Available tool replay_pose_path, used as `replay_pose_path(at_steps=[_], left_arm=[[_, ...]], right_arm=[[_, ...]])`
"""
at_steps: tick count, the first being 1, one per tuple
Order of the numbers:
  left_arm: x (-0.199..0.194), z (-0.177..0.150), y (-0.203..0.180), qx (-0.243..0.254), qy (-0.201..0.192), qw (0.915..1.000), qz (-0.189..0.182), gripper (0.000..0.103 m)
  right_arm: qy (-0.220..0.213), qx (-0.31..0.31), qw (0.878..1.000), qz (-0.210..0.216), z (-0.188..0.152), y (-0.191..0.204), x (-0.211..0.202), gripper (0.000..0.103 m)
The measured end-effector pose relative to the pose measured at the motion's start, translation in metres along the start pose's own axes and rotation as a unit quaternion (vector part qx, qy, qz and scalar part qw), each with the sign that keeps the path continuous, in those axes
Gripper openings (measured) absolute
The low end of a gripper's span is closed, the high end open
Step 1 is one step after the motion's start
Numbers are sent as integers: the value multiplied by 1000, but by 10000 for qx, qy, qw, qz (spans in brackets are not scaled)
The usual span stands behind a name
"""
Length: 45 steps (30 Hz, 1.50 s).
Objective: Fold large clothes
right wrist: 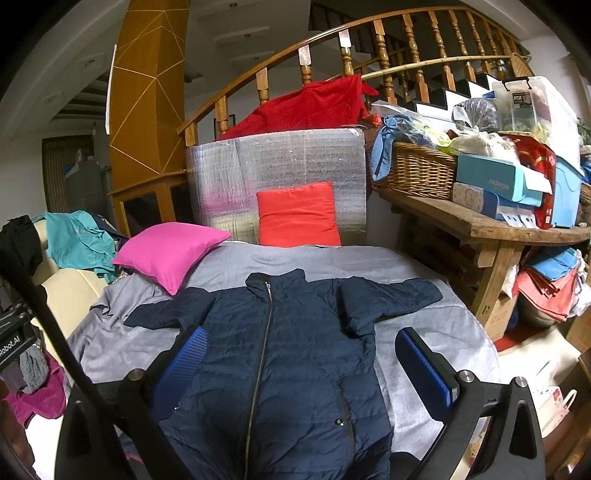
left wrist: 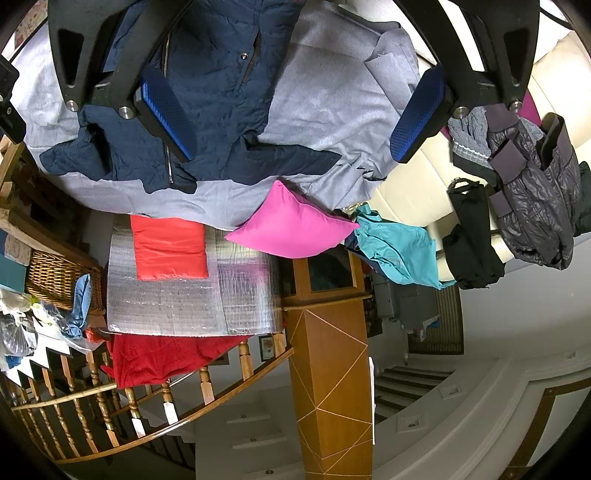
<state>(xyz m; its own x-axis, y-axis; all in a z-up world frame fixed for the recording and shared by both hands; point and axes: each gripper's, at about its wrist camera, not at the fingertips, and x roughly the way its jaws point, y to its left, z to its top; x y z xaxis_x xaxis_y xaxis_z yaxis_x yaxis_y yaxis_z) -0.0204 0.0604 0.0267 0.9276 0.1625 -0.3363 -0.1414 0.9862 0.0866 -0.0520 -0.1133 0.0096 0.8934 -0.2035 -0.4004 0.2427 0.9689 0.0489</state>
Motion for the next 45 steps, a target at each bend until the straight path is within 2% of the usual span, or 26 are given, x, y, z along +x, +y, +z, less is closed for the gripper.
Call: replay_pose_path(at_steps=[17, 24, 33, 36, 38, 42, 45], left_arm=[[5, -4, 0, 11, 61, 10000, -32, 103], [17, -1, -2, 20, 136, 9999, -4, 103], [39, 5, -7, 36, 247, 9997, 28, 103], [54, 6, -12, 65, 332, 9994, 53, 103], [69, 6, -19, 95, 419, 9991, 30, 103], [109, 4, -43, 171, 673, 9974, -180, 103], [163, -6, -71, 44, 1244, 9902, -636, 103]], right_arm=[[176, -169, 9996, -142, -1, -4, 11, 103], [276, -220, 9992, -204, 3, -3, 19, 103], [429, 1, 9989, -186, 11, -8, 45, 103], [594, 172, 9980, -158, 13, -18, 67, 103], [534, 249, 9981, -174, 14, -30, 83, 103], [503, 612, 9968, -142, 15, -73, 128, 103], [750, 1006, 9919, -183, 7, -114, 172, 103]])
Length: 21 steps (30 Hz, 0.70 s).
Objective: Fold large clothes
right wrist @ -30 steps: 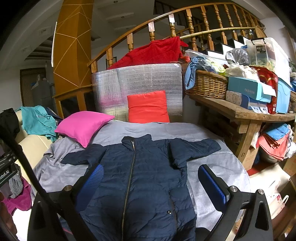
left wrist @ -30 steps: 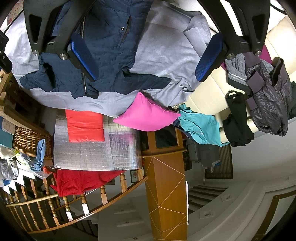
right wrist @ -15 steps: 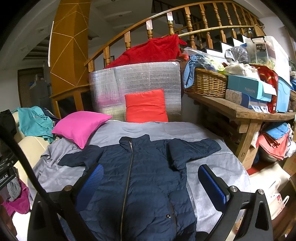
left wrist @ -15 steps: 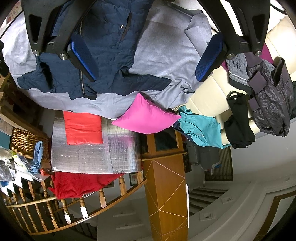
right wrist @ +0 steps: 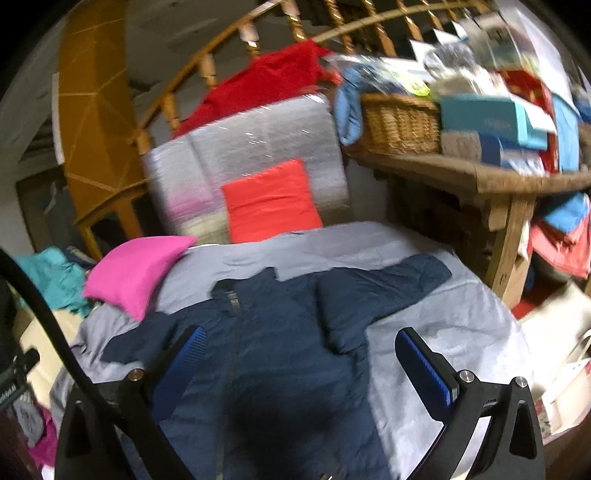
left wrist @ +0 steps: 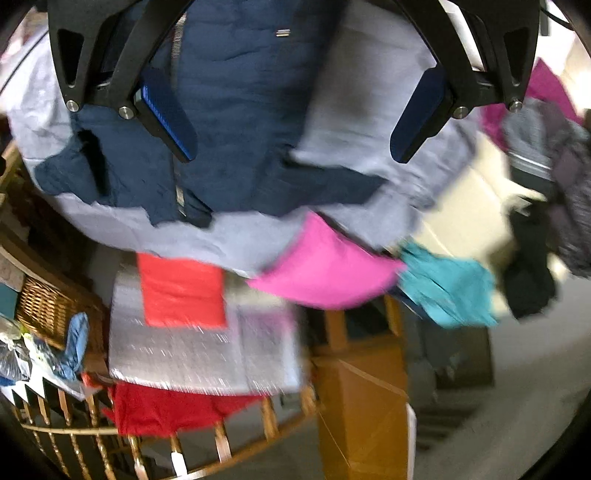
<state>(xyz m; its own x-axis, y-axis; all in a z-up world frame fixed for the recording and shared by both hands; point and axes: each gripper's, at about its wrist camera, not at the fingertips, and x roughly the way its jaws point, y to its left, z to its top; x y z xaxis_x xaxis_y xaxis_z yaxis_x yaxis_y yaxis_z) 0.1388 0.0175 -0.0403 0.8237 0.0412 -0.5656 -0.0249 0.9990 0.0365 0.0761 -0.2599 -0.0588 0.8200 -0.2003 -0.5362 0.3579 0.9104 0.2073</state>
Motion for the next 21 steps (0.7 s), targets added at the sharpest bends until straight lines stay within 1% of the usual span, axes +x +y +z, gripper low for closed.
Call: replay_pose_path(at_steps=[2, 3, 5, 7, 8, 10, 11, 12, 13, 14, 17, 19, 21], left_arm=[[41, -1, -13, -106, 447, 9986, -247, 103], [68, -3, -22, -191, 720, 9966, -353, 103], [107, -10, -38, -260, 1016, 9938, -381, 103], [139, -17, -55, -237, 1184, 9921, -349, 103], [155, -21, -63, -212, 1261, 9911, -358, 103], [175, -26, -75, -147, 1358, 9901, -318, 103], [184, -29, -81, -103, 1366, 9901, -290, 103], [191, -31, -85, -57, 1366, 9902, -271, 103], [199, -33, -89, 7, 1347, 9906, -230, 103], [202, -36, -92, 65, 1322, 9910, -190, 103], [215, -40, -93, 223, 1209, 9924, -82, 103], [218, -41, -90, 208, 1174, 9929, -45, 103], [221, -37, -87, 168, 1186, 9928, -87, 103]], right_arm=[[154, 414, 9990, 48, 8, -37, 36, 103], [251, 718, 9971, 84, 10, -59, 57, 103], [396, 1223, 9916, 172, 13, -98, 90, 103], [477, 1906, 9797, 399, 12, -137, 124, 103], [527, 2113, 9747, 502, 14, -151, 140, 103], [741, 2670, 9596, 493, 11, -181, 173, 102], [772, 2916, 9515, 603, 12, -191, 187, 101], [757, 3158, 9430, 731, 11, -203, 199, 98], [732, 3366, 9355, 784, 11, -215, 211, 98], [727, 3525, 9297, 780, 13, -223, 221, 98], [785, 3929, 9134, 725, 14, -248, 255, 91], [923, 4156, 9029, 591, 11, -260, 279, 81], [918, 4277, 8971, 623, 11, -267, 299, 76]])
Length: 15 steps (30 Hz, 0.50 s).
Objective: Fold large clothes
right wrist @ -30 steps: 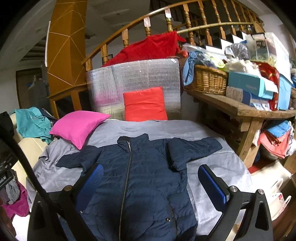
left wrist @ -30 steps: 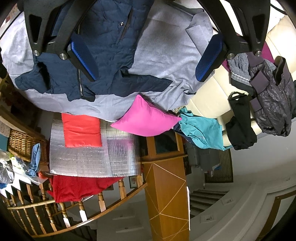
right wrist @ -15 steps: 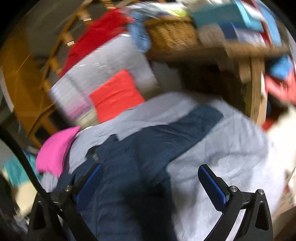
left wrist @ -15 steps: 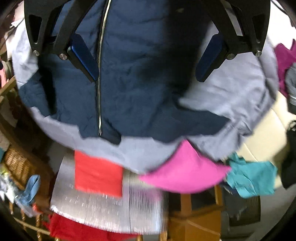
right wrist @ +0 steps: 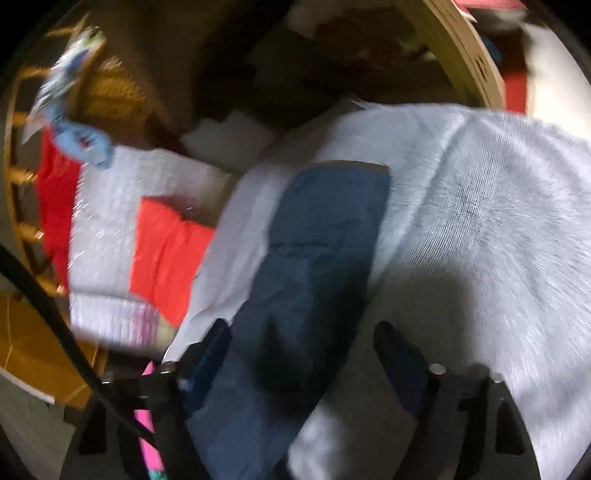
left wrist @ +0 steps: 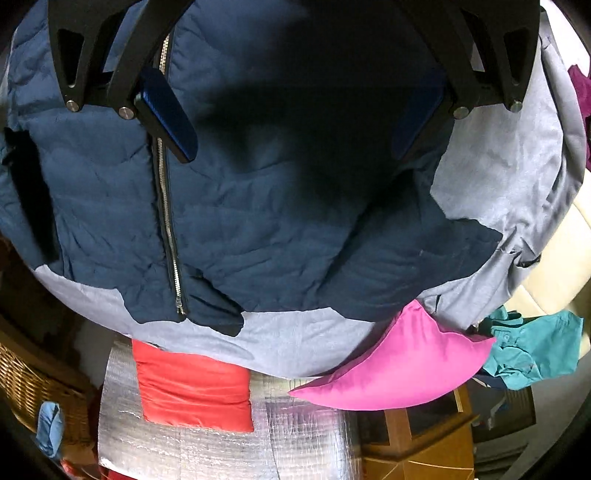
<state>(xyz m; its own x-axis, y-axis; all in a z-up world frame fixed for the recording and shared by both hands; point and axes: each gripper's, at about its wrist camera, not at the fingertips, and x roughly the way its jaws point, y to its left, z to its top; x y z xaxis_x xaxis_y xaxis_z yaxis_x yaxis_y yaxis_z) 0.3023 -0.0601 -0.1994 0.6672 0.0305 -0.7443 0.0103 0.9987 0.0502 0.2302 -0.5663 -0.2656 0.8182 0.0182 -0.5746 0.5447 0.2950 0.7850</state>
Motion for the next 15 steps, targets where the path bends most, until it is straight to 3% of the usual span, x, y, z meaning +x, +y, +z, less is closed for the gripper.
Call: replay_pose_path(at_steps=[3, 5, 6, 7, 11, 15], left_arm=[[3, 7, 5, -66, -101, 9999, 78, 103], [5, 10, 9, -117, -146, 9997, 145, 103], [8, 11, 10, -127, -152, 9996, 181, 103], [9, 12, 11, -137, -155, 9995, 238, 103], [9, 19, 24, -297, -243, 9982, 468, 103], [-3, 24, 39, -505, -465, 9953, 677, 103]], right_arm=[[-123, -220, 9995, -165, 9, 11, 18, 64], [-173, -437, 9984, -313, 11, 18, 29, 45], [-159, -534, 9975, -443, 9, 21, 35, 27], [-173, -576, 9971, -474, 8, 24, 38, 19], [-544, -1166, 9915, -170, -7, 69, 15, 11], [-743, -2373, 9666, 630, -66, 160, -29, 11]])
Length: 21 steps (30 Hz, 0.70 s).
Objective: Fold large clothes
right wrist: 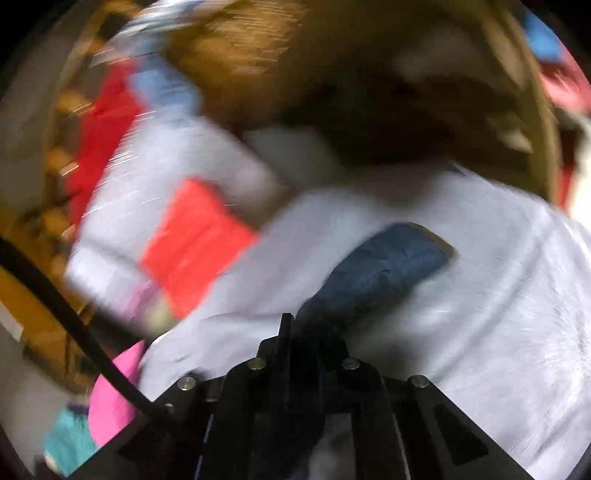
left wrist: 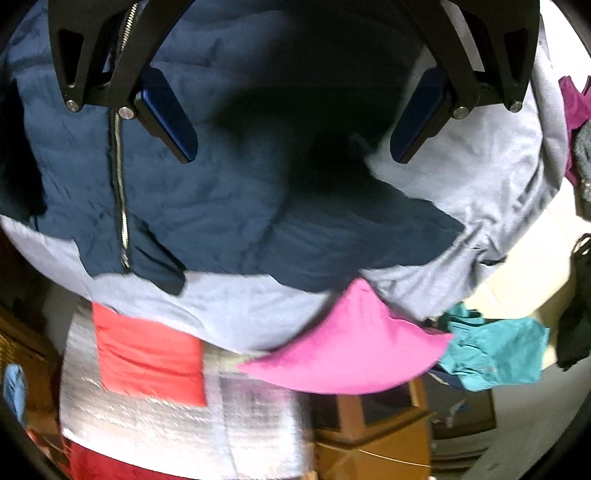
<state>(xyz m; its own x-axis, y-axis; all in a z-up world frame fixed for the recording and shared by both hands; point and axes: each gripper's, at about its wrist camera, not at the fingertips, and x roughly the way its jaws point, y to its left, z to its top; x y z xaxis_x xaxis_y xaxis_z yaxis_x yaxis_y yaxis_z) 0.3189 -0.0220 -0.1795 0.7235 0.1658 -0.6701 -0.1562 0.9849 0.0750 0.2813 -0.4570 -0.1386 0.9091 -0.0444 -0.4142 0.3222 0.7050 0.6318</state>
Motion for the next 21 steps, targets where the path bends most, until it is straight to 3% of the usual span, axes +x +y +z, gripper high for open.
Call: replay_pose_path(at_steps=[3, 5, 7, 11, 12, 14, 15, 18, 21], left_arm=[[-8, 3, 13, -137, -142, 9997, 119, 103], [-11, 4, 22, -214, -179, 9995, 146, 103], [-14, 5, 31, -302, -238, 9990, 212, 103], [-16, 7, 54, -471, -309, 9979, 330, 103], [-17, 7, 59, -504, -315, 9976, 352, 103], [-16, 8, 69, -596, -308, 9969, 412, 103], [-14, 8, 74, -658, -284, 9966, 407, 103], [-10, 10, 85, -831, -199, 9959, 306, 103], [-8, 11, 87, -921, -157, 9955, 162, 103]], right_arm=[[32, -752, 9945, 722, -25, 80, -20, 10], [304, -1043, 9870, 1185, -53, 128, -23, 10], [741, -1220, 9774, 1556, -89, 167, -14, 11], [1728, -1456, 9586, 1734, -156, 210, 16, 14], [2045, -1483, 9519, 1734, -169, 217, 25, 19], [2700, -1394, 9365, 1748, -192, 224, 40, 43], [2818, -1324, 9342, 1742, -195, 224, 43, 60], [2681, -1284, 9384, 1761, -181, 216, 33, 65], [2062, -1442, 9607, 1172, -147, 183, 0, 66]])
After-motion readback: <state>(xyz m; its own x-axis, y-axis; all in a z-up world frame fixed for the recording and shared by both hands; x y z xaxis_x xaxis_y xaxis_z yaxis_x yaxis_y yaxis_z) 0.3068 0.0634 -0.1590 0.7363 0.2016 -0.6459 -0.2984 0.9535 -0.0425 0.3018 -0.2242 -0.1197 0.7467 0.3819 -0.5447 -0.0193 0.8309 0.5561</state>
